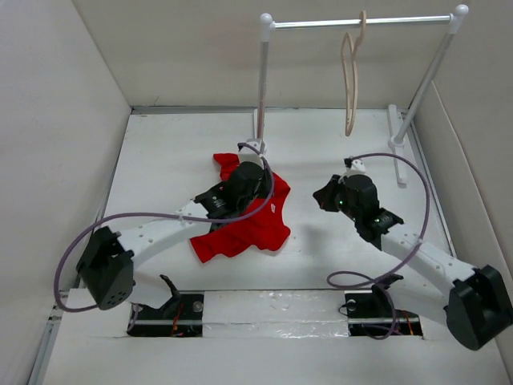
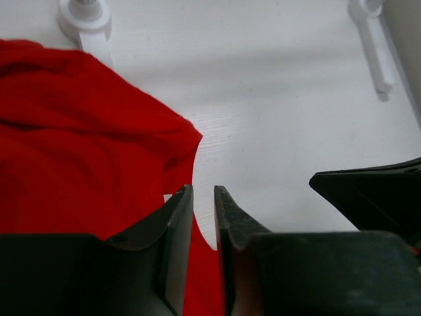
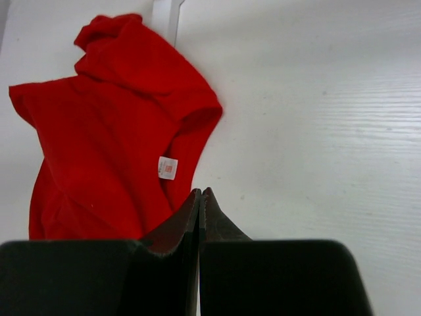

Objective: Place the t-shirt on the hanger
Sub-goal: Pick up the T-shirt from the center of the board.

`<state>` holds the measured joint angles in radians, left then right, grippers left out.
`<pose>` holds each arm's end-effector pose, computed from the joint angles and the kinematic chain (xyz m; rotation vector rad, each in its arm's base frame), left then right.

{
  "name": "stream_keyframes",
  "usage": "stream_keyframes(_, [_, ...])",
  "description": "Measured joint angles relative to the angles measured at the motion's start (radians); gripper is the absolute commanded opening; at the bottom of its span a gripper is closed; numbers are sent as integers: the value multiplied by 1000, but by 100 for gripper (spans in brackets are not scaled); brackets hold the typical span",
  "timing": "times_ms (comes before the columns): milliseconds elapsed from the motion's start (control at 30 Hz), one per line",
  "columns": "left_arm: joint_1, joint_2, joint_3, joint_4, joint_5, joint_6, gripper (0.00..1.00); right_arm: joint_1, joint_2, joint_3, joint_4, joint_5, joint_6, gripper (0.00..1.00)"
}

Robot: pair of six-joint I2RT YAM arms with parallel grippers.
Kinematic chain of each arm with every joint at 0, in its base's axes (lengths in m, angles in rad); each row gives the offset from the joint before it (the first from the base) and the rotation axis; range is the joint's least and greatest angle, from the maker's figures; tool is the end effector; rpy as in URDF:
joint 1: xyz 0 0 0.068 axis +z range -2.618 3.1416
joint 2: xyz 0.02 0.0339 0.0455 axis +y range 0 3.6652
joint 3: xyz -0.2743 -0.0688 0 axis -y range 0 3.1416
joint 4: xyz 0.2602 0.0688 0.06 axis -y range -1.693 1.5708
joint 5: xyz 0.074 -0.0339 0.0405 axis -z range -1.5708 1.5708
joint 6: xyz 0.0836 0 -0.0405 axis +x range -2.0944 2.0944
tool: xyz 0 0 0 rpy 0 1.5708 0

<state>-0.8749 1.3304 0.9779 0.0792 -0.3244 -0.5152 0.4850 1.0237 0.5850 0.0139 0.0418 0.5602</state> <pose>0.2558 -0.2647 0.3050 0.1062 1.8804 -0.6727 0.2510 0.1283 0.2266 0.1047 2.0485 0.6234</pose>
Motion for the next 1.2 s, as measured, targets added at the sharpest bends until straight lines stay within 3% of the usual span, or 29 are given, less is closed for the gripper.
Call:
stream_keyframes(100, [-8,101,0,11,1,18,33,0,116,-12,105,-45,15,3])
stream_keyframes(200, [-14,215,10,14,-3,47,34,0,242,-12,198,-80,27,19])
stream_keyframes(233, [-14,255,23,6,-10,56,32,0,279,-12,229,-86,31,31])
stream_keyframes(367, [-14,358,61,-8,-28,74,30,0,415,-11,356,-89,33,49])
stream_keyframes(667, [-10,346,55,23,-43,74,29,9,704,109,474,-77,45,49])
stream_keyframes(1000, [0,231,-23,55,-3,52,27,69,781,215,460,85,65,49])
stream_keyframes(1200, [0,172,-49,70,22,34,27,79,813,287,429,135,62,43])
